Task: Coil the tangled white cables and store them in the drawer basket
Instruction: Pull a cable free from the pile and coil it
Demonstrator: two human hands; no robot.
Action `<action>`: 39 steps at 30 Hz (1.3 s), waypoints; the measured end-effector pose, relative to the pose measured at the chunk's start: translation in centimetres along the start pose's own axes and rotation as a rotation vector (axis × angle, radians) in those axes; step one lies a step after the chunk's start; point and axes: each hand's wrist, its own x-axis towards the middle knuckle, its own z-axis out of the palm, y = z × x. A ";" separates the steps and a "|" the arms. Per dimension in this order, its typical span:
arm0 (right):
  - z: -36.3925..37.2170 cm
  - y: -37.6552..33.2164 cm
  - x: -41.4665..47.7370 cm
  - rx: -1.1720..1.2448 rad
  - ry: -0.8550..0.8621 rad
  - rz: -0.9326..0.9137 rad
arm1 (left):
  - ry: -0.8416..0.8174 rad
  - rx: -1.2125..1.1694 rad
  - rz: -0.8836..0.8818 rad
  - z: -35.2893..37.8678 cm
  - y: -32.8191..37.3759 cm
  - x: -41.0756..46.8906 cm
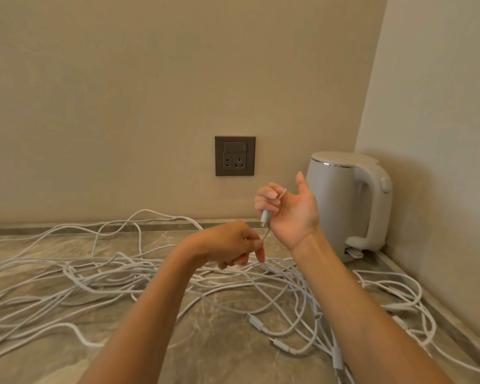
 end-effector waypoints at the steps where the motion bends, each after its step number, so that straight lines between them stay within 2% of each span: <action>1: 0.0 0.2 0.1 -0.046 0.033 -0.035 | -0.004 0.036 0.008 -0.1 0.2 -0.1; 6: 0.0 0.9 0.2 -0.450 0.132 -0.122 | 0.086 0.130 0.041 -0.8 0.4 -0.3; 13: -1.3 1.6 1.2 -0.827 0.243 -0.196 | 0.106 0.218 0.147 -0.8 0.7 -0.4; 19: -1.8 1.7 0.8 -1.127 0.194 -0.043 | 0.312 0.128 0.177 -1.2 0.7 -0.3; 24: -2.4 1.8 0.9 -1.176 0.147 0.123 | 0.538 0.029 0.202 -1.8 0.6 -0.4; 28: -1.9 1.7 0.4 -1.073 0.018 0.254 | 0.681 0.006 0.214 -1.6 0.2 0.1; 33: -1.7 1.3 0.2 -0.690 -0.212 0.460 | 0.802 -0.053 0.182 -1.5 -0.7 1.2; 37: -2.0 1.5 0.9 -0.281 -0.436 0.584 | 0.792 -0.068 0.174 -0.8 -1.6 2.0; 39: -2.0 1.4 1.2 -0.125 -0.463 0.587 | 0.731 -0.064 0.176 -0.7 -1.8 2.3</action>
